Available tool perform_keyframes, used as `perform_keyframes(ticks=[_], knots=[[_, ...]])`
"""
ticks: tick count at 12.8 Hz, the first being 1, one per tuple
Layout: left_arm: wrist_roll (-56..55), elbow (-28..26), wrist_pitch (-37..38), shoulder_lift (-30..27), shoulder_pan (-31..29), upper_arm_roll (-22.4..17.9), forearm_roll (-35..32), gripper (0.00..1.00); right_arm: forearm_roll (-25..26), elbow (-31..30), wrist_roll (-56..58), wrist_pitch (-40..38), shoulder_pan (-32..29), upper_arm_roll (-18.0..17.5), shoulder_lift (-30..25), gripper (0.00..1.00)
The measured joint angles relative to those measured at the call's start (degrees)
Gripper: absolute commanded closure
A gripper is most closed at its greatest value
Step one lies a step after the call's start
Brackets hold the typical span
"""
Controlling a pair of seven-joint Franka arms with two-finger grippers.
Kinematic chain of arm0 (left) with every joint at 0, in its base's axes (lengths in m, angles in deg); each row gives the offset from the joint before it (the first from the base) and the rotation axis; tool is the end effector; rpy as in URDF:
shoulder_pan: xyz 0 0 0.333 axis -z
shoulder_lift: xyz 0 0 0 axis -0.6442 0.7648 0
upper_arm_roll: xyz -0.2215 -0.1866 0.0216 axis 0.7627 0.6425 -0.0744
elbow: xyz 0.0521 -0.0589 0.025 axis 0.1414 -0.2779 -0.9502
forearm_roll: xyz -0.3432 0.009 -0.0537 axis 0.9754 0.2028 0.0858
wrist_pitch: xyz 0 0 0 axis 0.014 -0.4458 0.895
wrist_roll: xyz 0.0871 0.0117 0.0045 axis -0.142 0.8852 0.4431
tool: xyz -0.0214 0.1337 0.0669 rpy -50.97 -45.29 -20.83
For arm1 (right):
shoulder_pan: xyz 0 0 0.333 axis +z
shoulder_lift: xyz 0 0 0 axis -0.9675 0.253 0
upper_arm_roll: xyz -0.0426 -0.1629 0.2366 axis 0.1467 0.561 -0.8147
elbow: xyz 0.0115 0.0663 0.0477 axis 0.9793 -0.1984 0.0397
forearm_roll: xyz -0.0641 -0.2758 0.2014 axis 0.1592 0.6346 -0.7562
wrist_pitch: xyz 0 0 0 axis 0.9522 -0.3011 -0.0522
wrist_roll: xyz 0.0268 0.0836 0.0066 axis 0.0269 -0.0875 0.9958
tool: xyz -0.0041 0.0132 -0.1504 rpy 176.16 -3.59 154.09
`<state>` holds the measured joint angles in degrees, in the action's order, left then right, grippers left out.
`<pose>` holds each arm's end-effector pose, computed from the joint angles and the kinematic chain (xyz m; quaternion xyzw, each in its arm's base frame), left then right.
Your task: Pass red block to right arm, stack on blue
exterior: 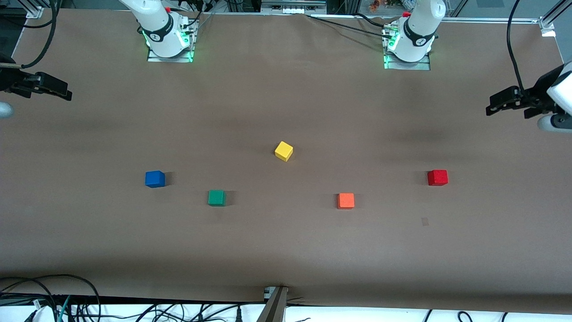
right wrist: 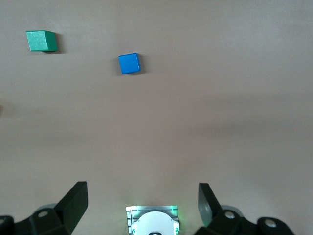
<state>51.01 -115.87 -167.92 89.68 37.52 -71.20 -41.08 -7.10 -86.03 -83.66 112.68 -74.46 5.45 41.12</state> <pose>0.5072 0.0062 0.5382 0.9976 -0.0046 -0.0654 0.0242 0.5026 -0.0077 0.5540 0.9958 -0.0245 -0.0874 0.0106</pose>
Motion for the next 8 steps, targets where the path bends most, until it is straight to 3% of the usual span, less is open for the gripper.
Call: perform_keyframes(ticks=[8], knots=[[0.04,-2.63,-1.09,-1.45,-0.4,0.62,-0.21,0.0,0.01,0.0,0.0,0.0,0.0,0.0,0.0,0.0]])
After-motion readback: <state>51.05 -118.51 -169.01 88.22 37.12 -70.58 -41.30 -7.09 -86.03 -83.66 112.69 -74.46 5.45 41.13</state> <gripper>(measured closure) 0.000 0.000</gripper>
